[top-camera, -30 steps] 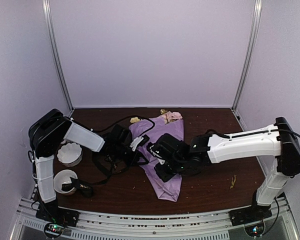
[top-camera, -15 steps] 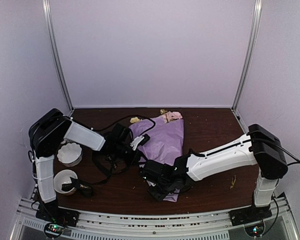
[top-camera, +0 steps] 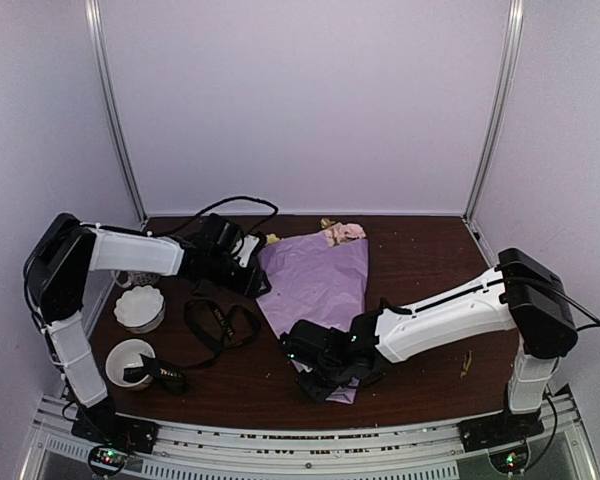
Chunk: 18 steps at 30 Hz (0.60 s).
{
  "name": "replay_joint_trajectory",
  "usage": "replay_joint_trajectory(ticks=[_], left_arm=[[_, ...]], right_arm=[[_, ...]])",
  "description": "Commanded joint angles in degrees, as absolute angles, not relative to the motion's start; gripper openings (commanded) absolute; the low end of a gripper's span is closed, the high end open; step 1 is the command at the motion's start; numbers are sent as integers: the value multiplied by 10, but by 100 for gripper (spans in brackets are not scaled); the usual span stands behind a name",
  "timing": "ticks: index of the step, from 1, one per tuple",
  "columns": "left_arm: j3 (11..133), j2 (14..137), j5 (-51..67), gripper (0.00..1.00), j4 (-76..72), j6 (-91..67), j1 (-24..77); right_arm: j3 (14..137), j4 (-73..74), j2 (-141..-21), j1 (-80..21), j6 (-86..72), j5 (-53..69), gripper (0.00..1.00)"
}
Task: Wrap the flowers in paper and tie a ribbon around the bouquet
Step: Pass from the left arm to the right
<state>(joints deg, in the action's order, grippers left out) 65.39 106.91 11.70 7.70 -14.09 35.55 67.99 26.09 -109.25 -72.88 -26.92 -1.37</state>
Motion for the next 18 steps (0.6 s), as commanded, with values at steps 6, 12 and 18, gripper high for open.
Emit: replay_joint_trajectory(ticks=[6, 12, 18], left_arm=[[613, 907, 13, 57, 105, -164, 353], [583, 946, 131, 49, 32, -147, 417], [572, 1048, 247, 43, -96, -235, 417]], right_arm=[[661, 267, -1099, -733, -278, -4, 13], [668, 267, -1102, -733, -280, -15, 13], [673, 245, -1094, -737, -284, -33, 13]])
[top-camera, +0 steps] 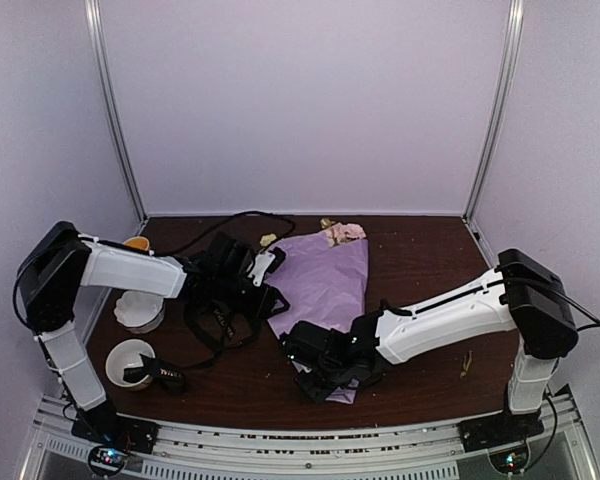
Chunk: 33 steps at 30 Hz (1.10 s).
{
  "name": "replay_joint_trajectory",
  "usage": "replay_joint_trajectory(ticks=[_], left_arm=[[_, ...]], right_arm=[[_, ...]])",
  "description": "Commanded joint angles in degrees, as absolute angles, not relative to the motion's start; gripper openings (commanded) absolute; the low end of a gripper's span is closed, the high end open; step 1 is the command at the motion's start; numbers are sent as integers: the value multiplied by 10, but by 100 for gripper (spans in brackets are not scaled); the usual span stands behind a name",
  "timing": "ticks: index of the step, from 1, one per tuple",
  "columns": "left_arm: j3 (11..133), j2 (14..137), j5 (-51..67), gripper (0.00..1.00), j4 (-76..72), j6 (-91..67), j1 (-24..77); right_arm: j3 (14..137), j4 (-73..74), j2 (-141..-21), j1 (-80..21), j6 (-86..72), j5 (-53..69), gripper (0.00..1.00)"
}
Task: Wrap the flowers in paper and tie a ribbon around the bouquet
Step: Pass from the left arm to the right
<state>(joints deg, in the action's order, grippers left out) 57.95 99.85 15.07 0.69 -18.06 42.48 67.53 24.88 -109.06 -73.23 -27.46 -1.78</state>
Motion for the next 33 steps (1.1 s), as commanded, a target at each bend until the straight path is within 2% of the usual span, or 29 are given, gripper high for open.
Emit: replay_joint_trajectory(ticks=[1, 5, 13, 20, 22, 23, 25, 26, 29, 30, 33], left_arm=[[576, 1069, 259, 43, -106, -243, 419], [590, 1122, 288, 44, -113, -261, 421], [599, 1156, 229, 42, -26, -248, 421], [592, 1166, 224, 40, -18, -243, 421], [591, 1167, 227, 40, -21, -243, 421], [591, 1167, 228, 40, -23, -243, 421], [591, 1166, 226, 40, -25, -243, 421], [591, 1167, 226, 40, -25, -242, 421], [592, 1167, 228, 40, -25, -238, 421], [592, 1167, 228, 39, -25, -237, 421], [592, 1166, 226, 39, -23, -233, 421]], right_arm=[[675, 244, -1094, -737, -284, -35, 14], [678, 240, -1091, -738, -279, -41, 14], [681, 242, -1052, -739, -272, -62, 14], [668, 228, -949, -728, -288, -64, 23], [644, 223, -917, -706, -315, -50, 31], [632, 226, -902, -690, -336, -43, 39], [592, 219, -876, -650, -375, -13, 65], [570, 213, -867, -627, -395, 5, 73], [524, 223, -862, -566, -440, 27, 79], [516, 229, -863, -547, -447, 22, 98], [489, 212, -878, -509, -454, 51, 100]])
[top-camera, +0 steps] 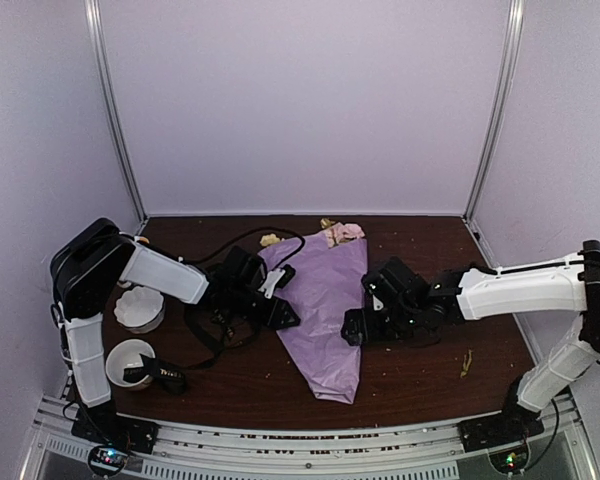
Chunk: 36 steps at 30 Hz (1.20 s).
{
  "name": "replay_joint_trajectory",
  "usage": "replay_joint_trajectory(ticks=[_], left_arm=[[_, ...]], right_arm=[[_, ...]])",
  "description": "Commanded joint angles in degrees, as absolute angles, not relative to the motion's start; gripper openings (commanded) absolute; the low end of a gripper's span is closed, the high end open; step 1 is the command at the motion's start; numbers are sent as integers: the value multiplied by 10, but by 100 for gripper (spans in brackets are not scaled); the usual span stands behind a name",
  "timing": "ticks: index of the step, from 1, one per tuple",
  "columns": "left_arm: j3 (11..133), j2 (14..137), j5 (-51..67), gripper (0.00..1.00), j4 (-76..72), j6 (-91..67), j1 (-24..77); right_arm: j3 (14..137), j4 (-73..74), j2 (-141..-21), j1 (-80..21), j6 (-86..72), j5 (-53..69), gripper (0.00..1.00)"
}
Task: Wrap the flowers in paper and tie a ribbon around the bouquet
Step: Pass from the left arm to the right
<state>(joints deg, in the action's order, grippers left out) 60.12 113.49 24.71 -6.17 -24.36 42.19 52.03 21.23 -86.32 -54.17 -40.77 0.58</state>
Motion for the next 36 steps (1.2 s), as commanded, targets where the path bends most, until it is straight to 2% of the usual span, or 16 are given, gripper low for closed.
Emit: replay_joint_trajectory(ticks=[1, 6, 14, 21, 29, 33, 36], left_arm=[[591, 1166, 225, 39, -23, -232, 421], [592, 1166, 226, 39, -21, -227, 421], [595, 1168, 219, 39, -6, -212, 421], [596, 1168, 225, 40, -7, -207, 421], [604, 1147, 226, 40, -5, -185, 421], [613, 1109, 217, 42, 2, -159, 421], [619, 1082, 217, 45, 5, -139, 421]], right_arm=[[482, 192, -885, -501, -453, 75, 100], [464, 94, -931, -496, -444, 136, 95], [430, -36, -965, -492, -478, 202, 70], [426, -95, -984, -491, -509, 228, 36], [425, -74, -971, -493, -525, 212, 8], [416, -84, -963, -492, -536, 207, 0], [419, -70, -957, -492, -536, 197, 0]])
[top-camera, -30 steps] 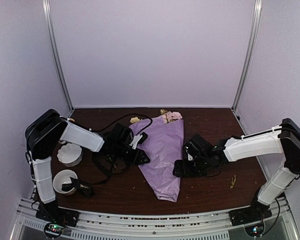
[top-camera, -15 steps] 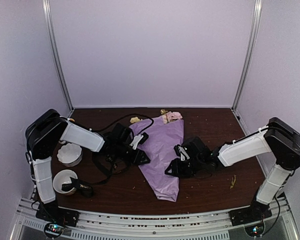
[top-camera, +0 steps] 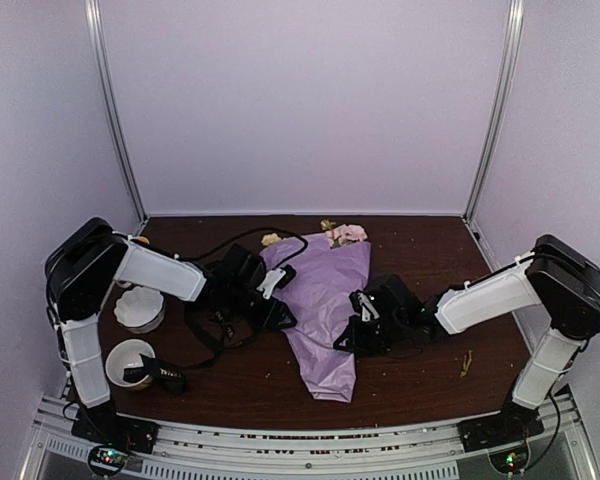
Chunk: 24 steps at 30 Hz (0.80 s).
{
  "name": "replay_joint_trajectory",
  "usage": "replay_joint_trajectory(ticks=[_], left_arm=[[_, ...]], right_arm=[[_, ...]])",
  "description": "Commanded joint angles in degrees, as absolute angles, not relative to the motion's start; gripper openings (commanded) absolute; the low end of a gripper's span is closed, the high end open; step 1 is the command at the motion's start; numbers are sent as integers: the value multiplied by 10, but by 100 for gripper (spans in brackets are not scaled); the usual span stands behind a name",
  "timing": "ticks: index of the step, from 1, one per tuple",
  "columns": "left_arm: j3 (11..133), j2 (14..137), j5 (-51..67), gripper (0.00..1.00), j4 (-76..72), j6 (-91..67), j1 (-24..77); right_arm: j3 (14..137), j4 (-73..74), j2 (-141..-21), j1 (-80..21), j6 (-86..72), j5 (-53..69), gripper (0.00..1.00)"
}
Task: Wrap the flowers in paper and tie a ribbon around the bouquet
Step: Pass from the left arm to the right
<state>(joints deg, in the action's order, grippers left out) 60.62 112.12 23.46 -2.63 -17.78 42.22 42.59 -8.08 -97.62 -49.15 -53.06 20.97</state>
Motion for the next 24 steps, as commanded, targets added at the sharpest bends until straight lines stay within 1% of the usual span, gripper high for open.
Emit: replay_joint_trajectory(ticks=[1, 4, 6, 11, 14, 17, 21, 24], left_arm=[[621, 1073, 215, 46, 9, -135, 421], [624, 1037, 195, 46, 41, -133, 421], [621, 1013, 164, 46, 90, -148, 421], [564, 962, 93, 46, 153, -176, 421], [541, 962, 60, 45, 166, -171, 421], [542, 984, 73, 45, 165, -160, 421], [550, 1017, 89, 49, 149, -134, 421], [556, 1030, 101, 49, 146, -123, 424]], right_arm=[[422, -65, -955, -493, -534, 194, 0], [424, -53, -952, -493, -532, 187, 0], [427, -43, -949, -493, -530, 184, 0], [446, 5, -948, -493, -509, 170, 0], [448, 14, -945, -494, -504, 164, 0], [447, 13, -943, -496, -506, 162, 0], [447, 16, -947, -497, -507, 153, 0], [446, 16, -945, -500, -508, 149, 0]])
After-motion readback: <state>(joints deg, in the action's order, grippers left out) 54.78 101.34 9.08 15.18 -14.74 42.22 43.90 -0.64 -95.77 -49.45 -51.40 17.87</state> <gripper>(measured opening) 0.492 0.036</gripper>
